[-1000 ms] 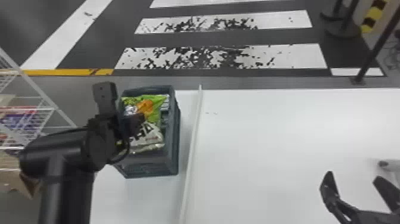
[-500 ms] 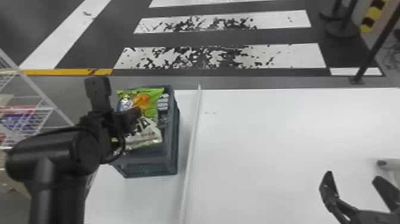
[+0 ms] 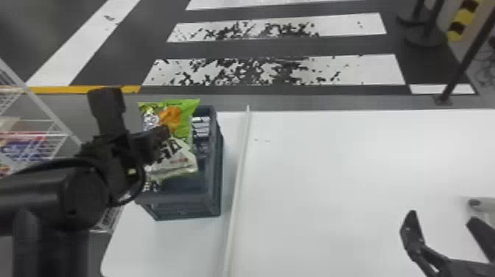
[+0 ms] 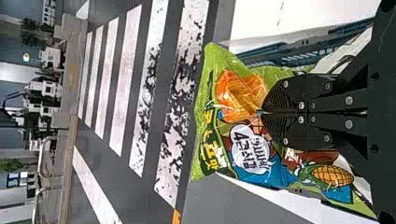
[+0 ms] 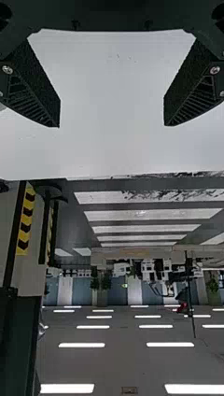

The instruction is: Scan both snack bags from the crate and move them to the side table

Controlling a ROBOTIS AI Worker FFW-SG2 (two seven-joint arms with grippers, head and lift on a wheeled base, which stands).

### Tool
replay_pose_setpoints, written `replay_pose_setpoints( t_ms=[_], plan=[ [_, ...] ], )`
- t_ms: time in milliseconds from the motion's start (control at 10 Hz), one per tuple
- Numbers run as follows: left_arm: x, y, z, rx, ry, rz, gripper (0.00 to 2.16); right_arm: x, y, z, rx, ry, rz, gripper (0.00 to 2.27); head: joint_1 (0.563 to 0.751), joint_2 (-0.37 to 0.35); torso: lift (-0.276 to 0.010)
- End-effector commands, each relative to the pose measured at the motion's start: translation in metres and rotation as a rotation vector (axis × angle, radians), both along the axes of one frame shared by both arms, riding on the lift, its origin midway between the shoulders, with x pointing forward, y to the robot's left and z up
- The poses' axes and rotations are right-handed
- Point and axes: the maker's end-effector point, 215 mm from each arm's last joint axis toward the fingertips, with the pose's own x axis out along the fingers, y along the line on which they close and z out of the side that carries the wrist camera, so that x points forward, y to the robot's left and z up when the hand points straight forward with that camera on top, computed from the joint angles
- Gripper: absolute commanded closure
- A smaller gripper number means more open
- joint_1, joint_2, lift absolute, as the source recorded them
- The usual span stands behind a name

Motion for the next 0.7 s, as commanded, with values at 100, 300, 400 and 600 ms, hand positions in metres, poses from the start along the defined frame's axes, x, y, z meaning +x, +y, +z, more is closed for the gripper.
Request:
replay_pose_setpoints(
  t_ms=[100, 300, 400, 600],
  plan=[
    [-0.011, -0.024, 0.024, -0.036, -0.028, -0.056, 1.62, 0.003, -0.008, 0.005, -0.005, -0.014, -0.013, 0.1, 0.695, 0.133, -0.029],
    [-0.014, -0.061, 0.028, -0.089, -0.033, -0.138, 1.62, 0.005, -0.01, 0.011, -0.002, -0.031, -0.021, 0.1, 0.695, 0.092, -0.029],
    [-0.016, -0.087, 0.026, -0.124, -0.028, -0.201, 1.62, 0.007, -0.013, 0.016, -0.009, -0.046, -0.033, 0.11, 0.695, 0.08, -0.029],
    [-0.022, -0.135, 0.019, -0.149, -0.011, -0.303, 1.62, 0.01, -0.017, 0.02, -0.017, -0.058, -0.043, 0.11, 0.695, 0.009, -0.029]
  ],
)
